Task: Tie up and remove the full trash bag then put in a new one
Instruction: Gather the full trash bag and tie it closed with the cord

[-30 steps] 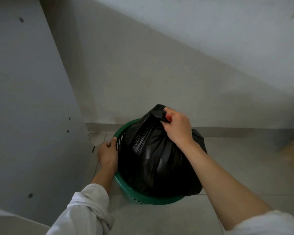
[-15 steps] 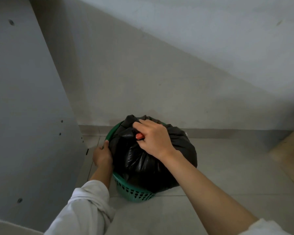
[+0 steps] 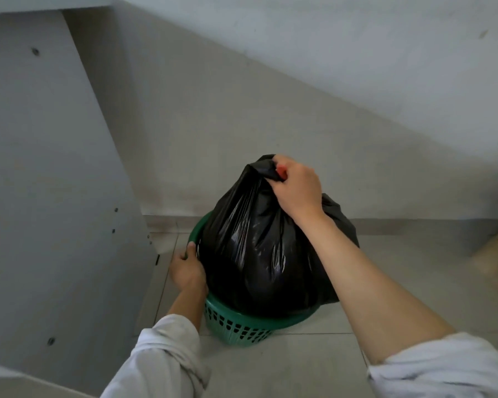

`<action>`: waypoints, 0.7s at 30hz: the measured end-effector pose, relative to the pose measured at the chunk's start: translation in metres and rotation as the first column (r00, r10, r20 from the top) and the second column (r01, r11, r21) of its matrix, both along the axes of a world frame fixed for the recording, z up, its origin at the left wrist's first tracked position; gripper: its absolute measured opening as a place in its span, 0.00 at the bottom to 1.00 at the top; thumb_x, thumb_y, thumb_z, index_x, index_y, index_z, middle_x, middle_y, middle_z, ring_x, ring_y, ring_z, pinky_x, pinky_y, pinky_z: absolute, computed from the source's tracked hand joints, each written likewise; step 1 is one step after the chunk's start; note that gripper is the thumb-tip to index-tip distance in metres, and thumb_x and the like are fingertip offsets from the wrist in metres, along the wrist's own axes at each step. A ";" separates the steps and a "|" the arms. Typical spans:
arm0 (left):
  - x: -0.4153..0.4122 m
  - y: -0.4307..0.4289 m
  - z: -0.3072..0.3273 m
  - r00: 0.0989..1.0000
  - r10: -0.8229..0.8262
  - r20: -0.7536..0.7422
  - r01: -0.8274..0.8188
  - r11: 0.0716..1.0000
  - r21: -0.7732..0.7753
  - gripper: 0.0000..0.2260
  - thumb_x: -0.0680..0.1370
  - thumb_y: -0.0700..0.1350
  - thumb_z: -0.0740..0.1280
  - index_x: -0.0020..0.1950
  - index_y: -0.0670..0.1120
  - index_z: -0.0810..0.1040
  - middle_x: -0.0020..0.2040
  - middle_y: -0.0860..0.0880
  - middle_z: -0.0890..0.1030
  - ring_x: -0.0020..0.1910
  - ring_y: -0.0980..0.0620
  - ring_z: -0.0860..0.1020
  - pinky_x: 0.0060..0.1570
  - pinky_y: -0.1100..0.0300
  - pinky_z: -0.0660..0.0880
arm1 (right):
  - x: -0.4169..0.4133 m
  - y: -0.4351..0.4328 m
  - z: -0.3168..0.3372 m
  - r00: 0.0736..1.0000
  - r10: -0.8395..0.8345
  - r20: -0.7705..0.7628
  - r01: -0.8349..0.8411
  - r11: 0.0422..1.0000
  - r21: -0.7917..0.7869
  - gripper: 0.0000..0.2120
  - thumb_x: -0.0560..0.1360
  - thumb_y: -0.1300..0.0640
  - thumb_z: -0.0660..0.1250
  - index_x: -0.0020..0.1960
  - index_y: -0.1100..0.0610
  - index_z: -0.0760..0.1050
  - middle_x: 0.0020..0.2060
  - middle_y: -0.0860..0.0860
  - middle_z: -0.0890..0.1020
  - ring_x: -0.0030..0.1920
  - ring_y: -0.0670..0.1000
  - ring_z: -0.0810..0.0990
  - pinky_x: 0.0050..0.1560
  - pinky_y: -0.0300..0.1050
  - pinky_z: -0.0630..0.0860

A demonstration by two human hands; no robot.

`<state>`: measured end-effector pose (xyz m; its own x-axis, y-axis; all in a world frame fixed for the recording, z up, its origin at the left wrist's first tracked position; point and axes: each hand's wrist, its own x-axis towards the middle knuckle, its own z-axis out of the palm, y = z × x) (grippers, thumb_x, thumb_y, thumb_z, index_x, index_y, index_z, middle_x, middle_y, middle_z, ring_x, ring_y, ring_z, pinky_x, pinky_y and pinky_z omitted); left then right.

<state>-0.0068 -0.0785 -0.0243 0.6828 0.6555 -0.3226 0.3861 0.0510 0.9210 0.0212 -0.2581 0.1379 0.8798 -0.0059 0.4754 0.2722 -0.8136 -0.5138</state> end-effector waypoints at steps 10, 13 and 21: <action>0.022 0.001 0.011 0.990 -0.100 -0.098 0.110 0.990 0.093 0.22 0.81 0.52 0.57 0.33 0.39 0.69 0.34 0.42 0.71 0.39 0.43 0.72 0.41 0.54 0.67 | -0.031 -0.015 0.000 0.991 0.121 0.066 -0.118 0.992 -0.042 0.09 0.69 0.58 0.70 0.49 0.55 0.80 0.44 0.52 0.83 0.45 0.58 0.81 0.43 0.46 0.74; 0.027 -0.002 0.003 0.988 -0.147 -0.052 0.150 0.987 0.055 0.19 0.80 0.48 0.59 0.31 0.41 0.68 0.31 0.43 0.70 0.36 0.45 0.70 0.43 0.54 0.70 | -0.042 0.007 -0.002 0.937 0.314 -0.150 -0.340 0.917 -0.209 0.12 0.71 0.55 0.69 0.54 0.53 0.79 0.51 0.51 0.83 0.53 0.57 0.80 0.51 0.47 0.75; 0.018 0.002 0.007 0.996 -0.052 -0.078 0.057 0.997 0.055 0.20 0.80 0.53 0.59 0.44 0.36 0.75 0.39 0.41 0.76 0.41 0.42 0.75 0.41 0.53 0.70 | -0.029 -0.010 0.012 0.873 0.263 -0.410 -0.333 0.937 -0.108 0.12 0.72 0.48 0.71 0.53 0.50 0.81 0.47 0.50 0.84 0.50 0.52 0.81 0.46 0.40 0.71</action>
